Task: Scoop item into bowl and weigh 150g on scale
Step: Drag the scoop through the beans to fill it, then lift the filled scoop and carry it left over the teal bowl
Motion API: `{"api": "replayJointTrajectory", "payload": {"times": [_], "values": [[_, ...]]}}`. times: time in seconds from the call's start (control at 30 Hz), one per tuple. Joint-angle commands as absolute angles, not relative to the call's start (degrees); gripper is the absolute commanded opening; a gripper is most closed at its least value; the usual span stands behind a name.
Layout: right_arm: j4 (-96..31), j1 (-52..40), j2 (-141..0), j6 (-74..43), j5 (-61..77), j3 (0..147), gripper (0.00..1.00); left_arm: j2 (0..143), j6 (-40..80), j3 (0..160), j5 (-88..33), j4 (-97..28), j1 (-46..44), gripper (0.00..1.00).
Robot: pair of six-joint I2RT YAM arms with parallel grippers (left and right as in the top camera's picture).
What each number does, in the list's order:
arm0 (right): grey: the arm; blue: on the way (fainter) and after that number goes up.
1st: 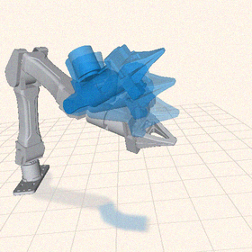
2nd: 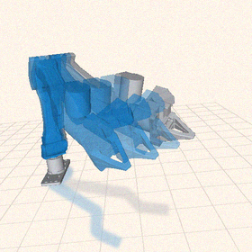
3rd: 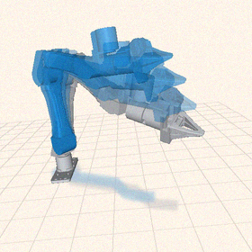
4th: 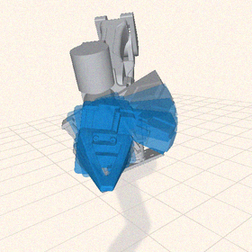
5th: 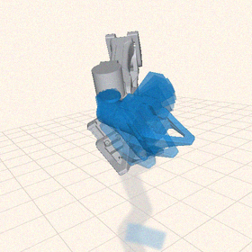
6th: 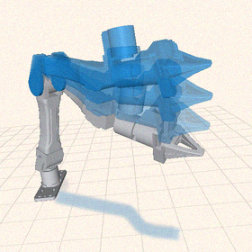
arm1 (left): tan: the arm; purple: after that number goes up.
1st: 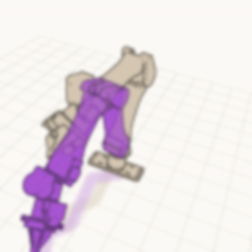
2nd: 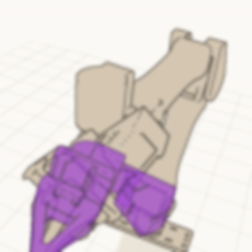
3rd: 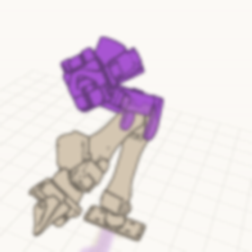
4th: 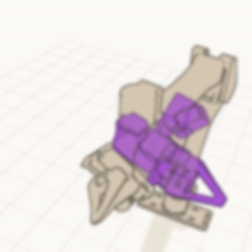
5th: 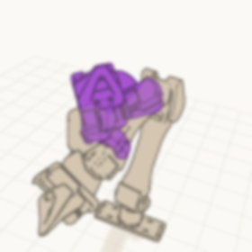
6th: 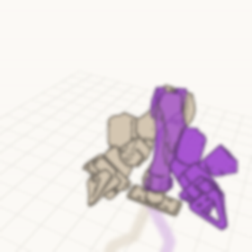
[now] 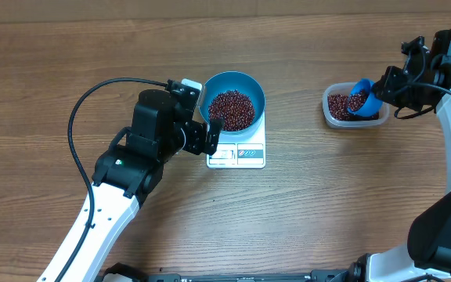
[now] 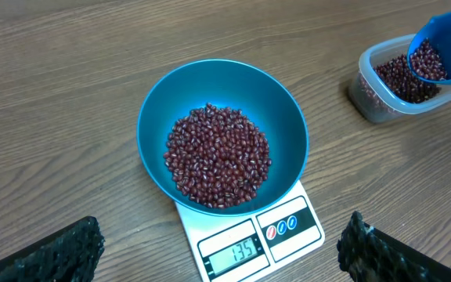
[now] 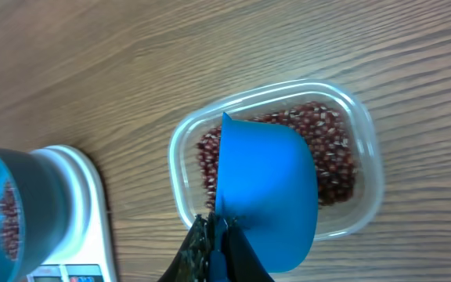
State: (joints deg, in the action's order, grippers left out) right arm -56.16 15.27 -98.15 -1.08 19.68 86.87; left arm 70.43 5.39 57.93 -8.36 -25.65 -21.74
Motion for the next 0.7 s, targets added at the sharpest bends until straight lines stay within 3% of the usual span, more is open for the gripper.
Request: {"api": "replayJointTrajectory", "payload": {"times": [0.0,0.67], "values": [[-55.6,17.0,-96.9,-1.7,25.7,88.3,0.04,70.6,3.6,59.3,-8.8,-25.5,-21.8,0.99],[-51.7,18.2,-96.9,-1.5,44.3,88.3,0.04,70.6,3.6,59.3,-8.8,-25.5,-21.8,0.99]]}}
